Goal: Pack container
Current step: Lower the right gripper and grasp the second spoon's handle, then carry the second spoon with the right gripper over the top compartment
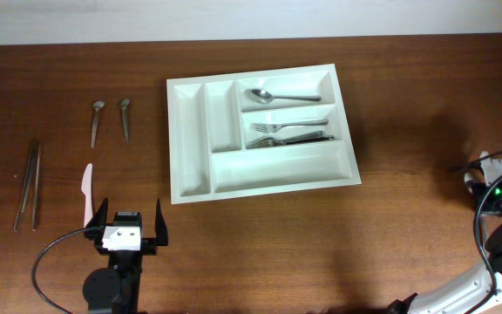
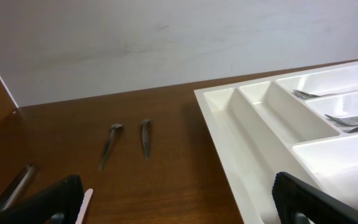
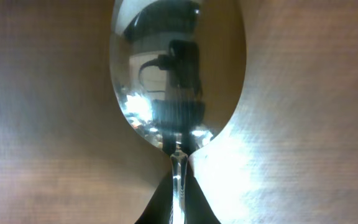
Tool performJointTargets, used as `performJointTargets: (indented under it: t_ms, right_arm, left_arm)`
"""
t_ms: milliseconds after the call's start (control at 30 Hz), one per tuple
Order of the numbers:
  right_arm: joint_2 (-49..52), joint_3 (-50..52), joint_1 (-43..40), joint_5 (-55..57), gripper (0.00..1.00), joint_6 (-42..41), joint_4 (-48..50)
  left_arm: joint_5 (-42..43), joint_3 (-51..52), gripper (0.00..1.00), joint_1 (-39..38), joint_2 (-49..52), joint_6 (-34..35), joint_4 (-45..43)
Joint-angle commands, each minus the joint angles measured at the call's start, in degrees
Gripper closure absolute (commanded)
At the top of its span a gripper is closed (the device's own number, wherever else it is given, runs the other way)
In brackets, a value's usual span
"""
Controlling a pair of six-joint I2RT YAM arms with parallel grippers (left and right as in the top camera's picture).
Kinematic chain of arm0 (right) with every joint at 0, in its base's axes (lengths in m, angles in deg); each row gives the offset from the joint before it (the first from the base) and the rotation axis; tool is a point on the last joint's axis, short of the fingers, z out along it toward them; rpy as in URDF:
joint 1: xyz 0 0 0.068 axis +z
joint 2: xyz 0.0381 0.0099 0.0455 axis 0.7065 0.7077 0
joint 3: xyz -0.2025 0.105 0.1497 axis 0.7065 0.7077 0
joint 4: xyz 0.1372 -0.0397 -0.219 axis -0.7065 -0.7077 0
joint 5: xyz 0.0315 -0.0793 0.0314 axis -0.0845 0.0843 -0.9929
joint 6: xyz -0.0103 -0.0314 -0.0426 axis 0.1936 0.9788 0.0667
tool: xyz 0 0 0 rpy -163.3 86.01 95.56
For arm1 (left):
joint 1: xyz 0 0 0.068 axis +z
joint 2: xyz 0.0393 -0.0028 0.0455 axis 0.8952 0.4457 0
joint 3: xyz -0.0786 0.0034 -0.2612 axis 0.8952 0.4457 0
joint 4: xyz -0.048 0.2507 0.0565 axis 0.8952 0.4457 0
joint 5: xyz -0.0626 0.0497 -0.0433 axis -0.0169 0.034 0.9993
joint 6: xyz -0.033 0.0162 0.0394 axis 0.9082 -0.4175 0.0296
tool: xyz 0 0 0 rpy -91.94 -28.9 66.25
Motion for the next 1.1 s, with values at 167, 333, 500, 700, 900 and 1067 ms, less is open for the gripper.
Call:
performJointTargets:
  t_ms: [167,333,500,700,900,1067]
  right_arm:
    - [1.64,-13.14,12.48,-1.64,0.96,-5.81,-1.01]
    - [1.64,-22.47,24.5,-1.81,0.97,-5.55,-0.11]
    - [1.68,-28.81,33.88,-1.81,0.96,-5.57,4.13]
    - [2.64,-34.82,42.32,-3.61,0.97,-5.66,9.4]
    - [5.75,-40.19,46.07,-6.99,0.97,-7.13,13.16]
    - [9.42,-43.82,47.6,-10.86,0.96,-7.15,13.84]
  left_arm:
    - [-0.22,0.31,0.01,-0.24,-0.33,-0.92,-0.02]
    - [-0.22,0.31,0.01,-0.24,-0.33,-0.92,-0.02]
    - [-0.22,0.31,0.01,-0.24,-0.33,-0.92,-0.02]
    - [-0.22,0.31,0.01,-0.24,-0.33,-0.92,-0.02]
    - [-0.22,0.31,0.01,-0.24,-0.33,-0.92,-0.02]
    - [-0.22,0.31,0.01,-0.24,-0.33,-0.92,-0.02]
